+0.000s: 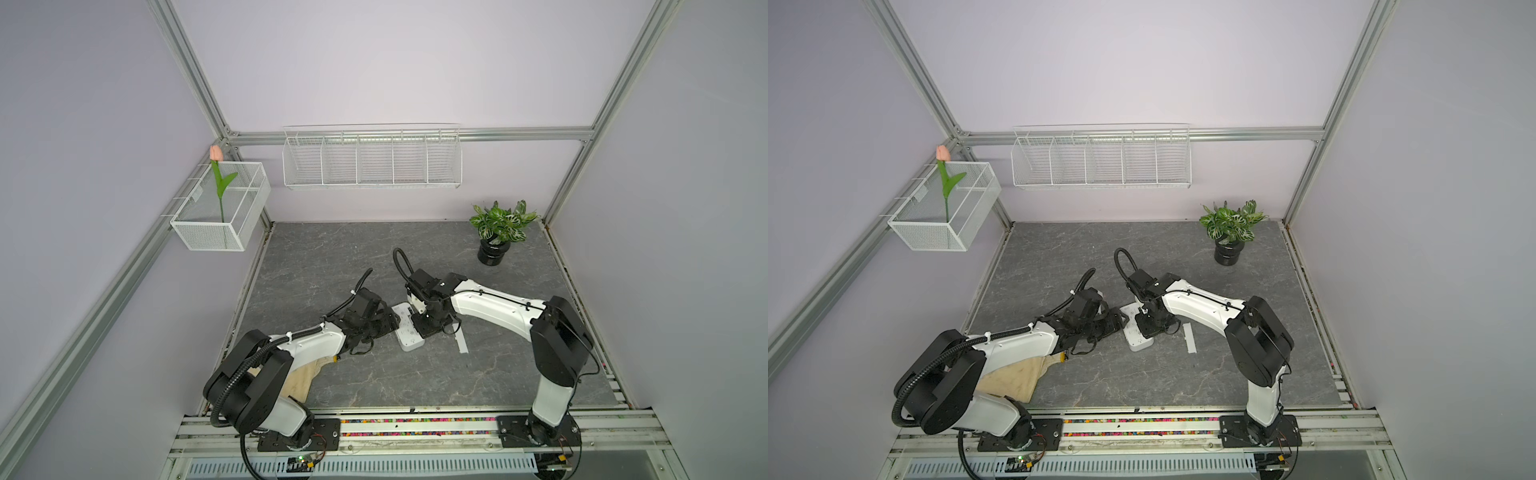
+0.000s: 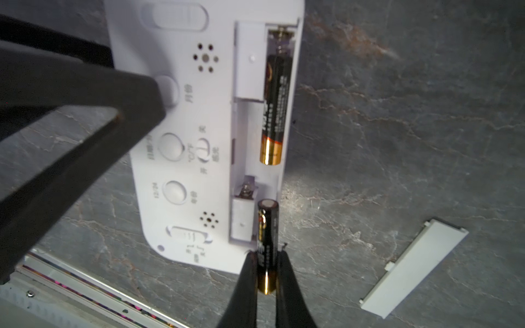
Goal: Insert the battery into the alarm
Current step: Install the battery in the alarm.
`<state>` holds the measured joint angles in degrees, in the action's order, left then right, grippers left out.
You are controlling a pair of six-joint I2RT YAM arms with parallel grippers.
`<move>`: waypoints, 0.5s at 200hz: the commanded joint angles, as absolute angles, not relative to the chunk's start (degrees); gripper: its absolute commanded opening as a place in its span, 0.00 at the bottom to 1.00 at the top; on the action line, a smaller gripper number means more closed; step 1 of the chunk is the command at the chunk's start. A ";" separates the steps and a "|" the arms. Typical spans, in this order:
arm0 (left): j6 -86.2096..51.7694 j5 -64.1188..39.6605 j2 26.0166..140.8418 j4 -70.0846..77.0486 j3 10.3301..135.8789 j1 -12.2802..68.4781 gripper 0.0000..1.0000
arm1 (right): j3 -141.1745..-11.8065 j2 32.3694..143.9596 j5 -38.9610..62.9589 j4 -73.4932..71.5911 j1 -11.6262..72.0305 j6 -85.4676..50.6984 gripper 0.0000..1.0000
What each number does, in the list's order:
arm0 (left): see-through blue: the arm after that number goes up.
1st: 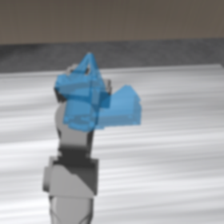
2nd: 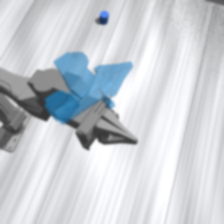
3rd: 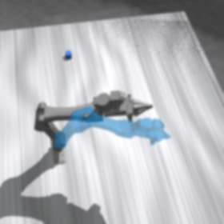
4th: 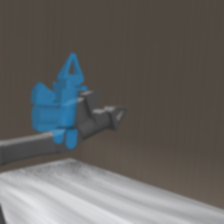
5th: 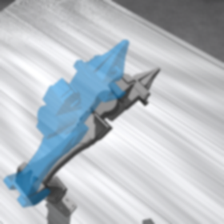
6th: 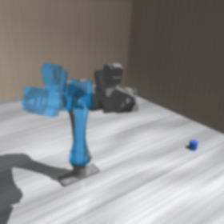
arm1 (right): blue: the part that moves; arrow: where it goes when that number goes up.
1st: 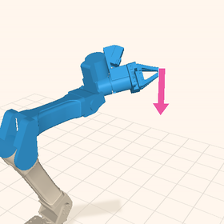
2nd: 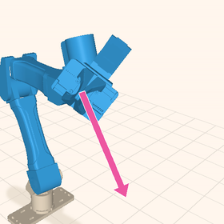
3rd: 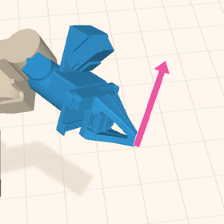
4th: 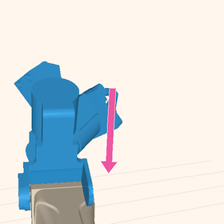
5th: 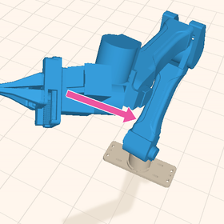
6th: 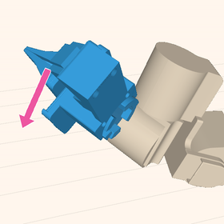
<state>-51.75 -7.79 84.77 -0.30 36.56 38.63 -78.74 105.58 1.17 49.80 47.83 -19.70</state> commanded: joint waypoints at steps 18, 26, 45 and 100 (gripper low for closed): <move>-50.83 -7.55 85.83 0.26 38.23 39.11 0.76 | -81.59 107.62 0.19 52.68 48.19 -20.00 0.12; -50.86 -7.55 85.87 0.26 38.19 39.20 0.76 | -81.93 107.87 0.11 52.78 48.12 -19.96 0.12; -50.81 -7.40 85.86 0.09 38.14 39.29 0.76 | -82.82 108.28 -0.35 53.26 48.19 -19.86 0.15; -50.85 -7.35 85.96 0.01 38.10 39.37 0.76 | -84.83 109.42 -0.73 54.40 48.16 -19.54 0.14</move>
<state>-51.75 -7.79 85.25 -0.23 36.56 39.03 -83.31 108.38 -0.01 52.40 47.86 -19.68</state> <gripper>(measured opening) 0.765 0.150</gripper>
